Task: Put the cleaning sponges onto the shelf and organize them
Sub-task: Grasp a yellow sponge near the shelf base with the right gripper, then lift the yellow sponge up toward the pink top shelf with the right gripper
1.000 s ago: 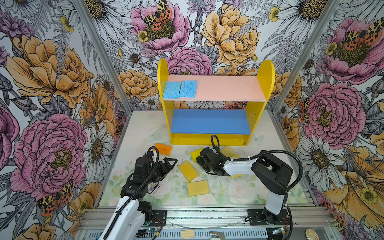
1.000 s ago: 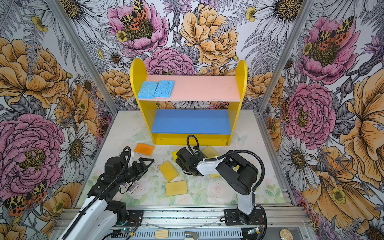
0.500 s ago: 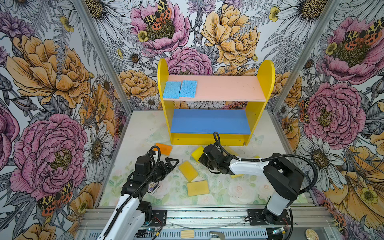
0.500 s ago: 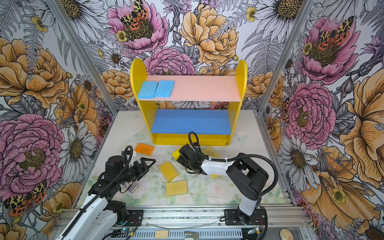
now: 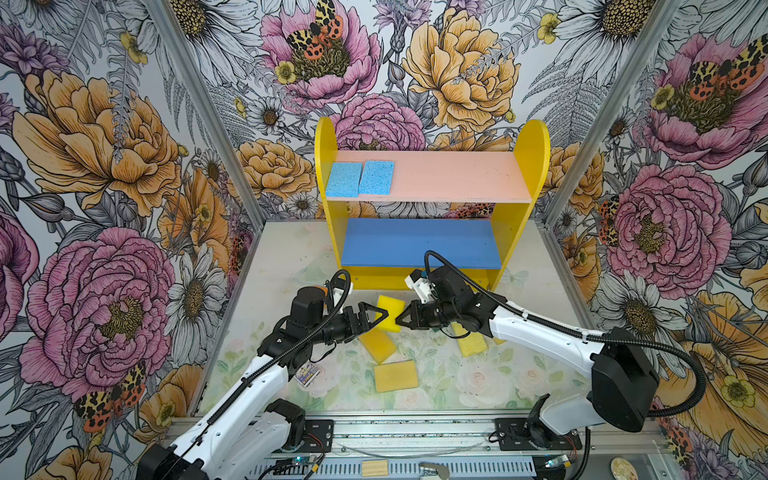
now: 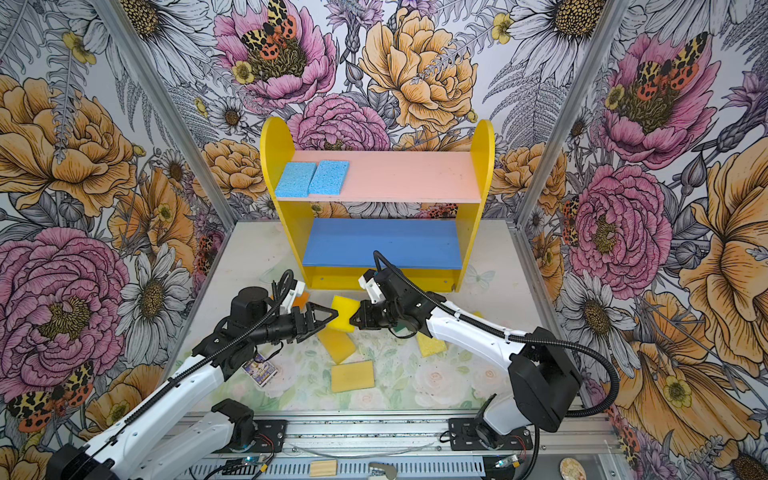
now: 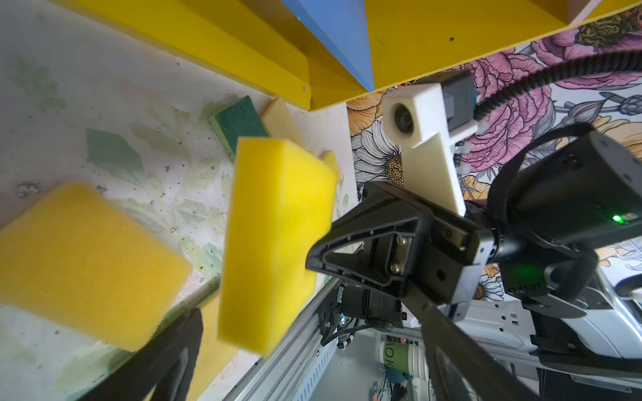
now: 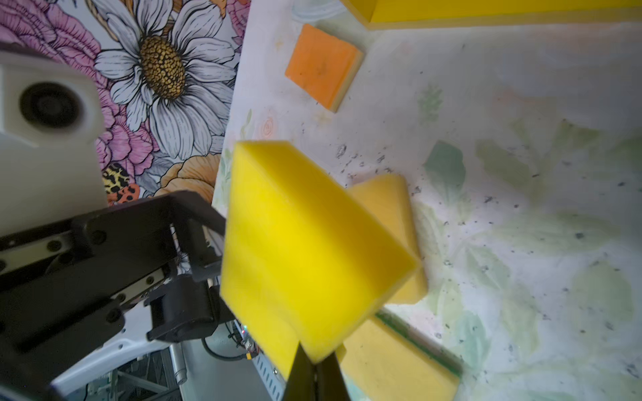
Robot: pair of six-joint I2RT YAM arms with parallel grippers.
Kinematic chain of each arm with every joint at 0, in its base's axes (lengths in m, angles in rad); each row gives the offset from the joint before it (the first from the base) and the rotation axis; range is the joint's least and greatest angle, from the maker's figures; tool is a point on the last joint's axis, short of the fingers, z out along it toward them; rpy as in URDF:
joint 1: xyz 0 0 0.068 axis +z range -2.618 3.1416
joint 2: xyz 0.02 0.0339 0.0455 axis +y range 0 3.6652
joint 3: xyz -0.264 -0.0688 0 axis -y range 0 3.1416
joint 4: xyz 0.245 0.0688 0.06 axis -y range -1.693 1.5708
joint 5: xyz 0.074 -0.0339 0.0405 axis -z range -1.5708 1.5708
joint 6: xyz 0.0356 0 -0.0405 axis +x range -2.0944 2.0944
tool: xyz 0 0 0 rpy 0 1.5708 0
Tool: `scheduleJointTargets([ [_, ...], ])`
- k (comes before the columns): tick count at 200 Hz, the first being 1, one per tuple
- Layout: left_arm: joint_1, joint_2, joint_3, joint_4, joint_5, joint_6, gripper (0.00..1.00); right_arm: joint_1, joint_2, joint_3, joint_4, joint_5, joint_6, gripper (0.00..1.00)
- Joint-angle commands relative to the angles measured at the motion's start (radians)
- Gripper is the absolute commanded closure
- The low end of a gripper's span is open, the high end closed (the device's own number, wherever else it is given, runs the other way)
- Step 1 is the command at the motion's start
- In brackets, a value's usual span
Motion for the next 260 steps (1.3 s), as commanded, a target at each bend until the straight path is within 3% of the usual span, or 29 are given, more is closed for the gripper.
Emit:
scheduleJointTargets([
  [1,-0.017,0.01,0.022,0.047,-0.013,0.011,0.01,0.003,-0.037,0.027,-0.079,-0.106,-0.105,0.97],
  [25,-0.018,0.015,0.016,0.091,-0.013,-0.029,0.11,0.001,-0.058,0.023,-0.088,-0.108,-0.119,0.97],
  [39,-0.018,0.018,0.019,0.096,-0.018,-0.036,0.22,0.001,-0.064,0.023,-0.087,-0.112,-0.122,0.97],
  [64,-0.031,0.035,0.021,0.128,-0.007,-0.049,0.35,0.001,-0.068,0.027,-0.086,-0.118,-0.127,0.97],
  [103,-0.044,0.071,0.018,0.163,0.01,-0.061,0.46,0.0,-0.087,0.036,-0.087,-0.118,-0.129,0.96],
  [121,-0.042,0.073,0.016,0.177,0.011,-0.068,0.6,-0.001,-0.092,0.033,-0.087,-0.119,-0.128,0.96],
  [151,-0.043,0.089,0.016,0.217,0.025,-0.09,0.79,-0.005,-0.11,0.038,-0.086,-0.104,-0.12,0.85],
  [176,-0.018,0.078,0.005,0.251,-0.003,-0.131,0.81,-0.004,-0.153,0.041,-0.084,-0.054,-0.082,0.56],
  [187,0.006,0.061,-0.017,0.308,-0.018,-0.184,0.81,-0.003,-0.187,0.033,-0.081,0.002,-0.061,0.49],
  [210,0.051,0.033,-0.044,0.412,-0.039,-0.282,0.81,-0.004,-0.254,0.023,-0.071,0.087,-0.016,0.42],
  [260,0.049,0.019,-0.01,0.446,-0.063,-0.315,0.81,0.02,-0.255,0.04,0.0,0.079,0.055,0.34],
])
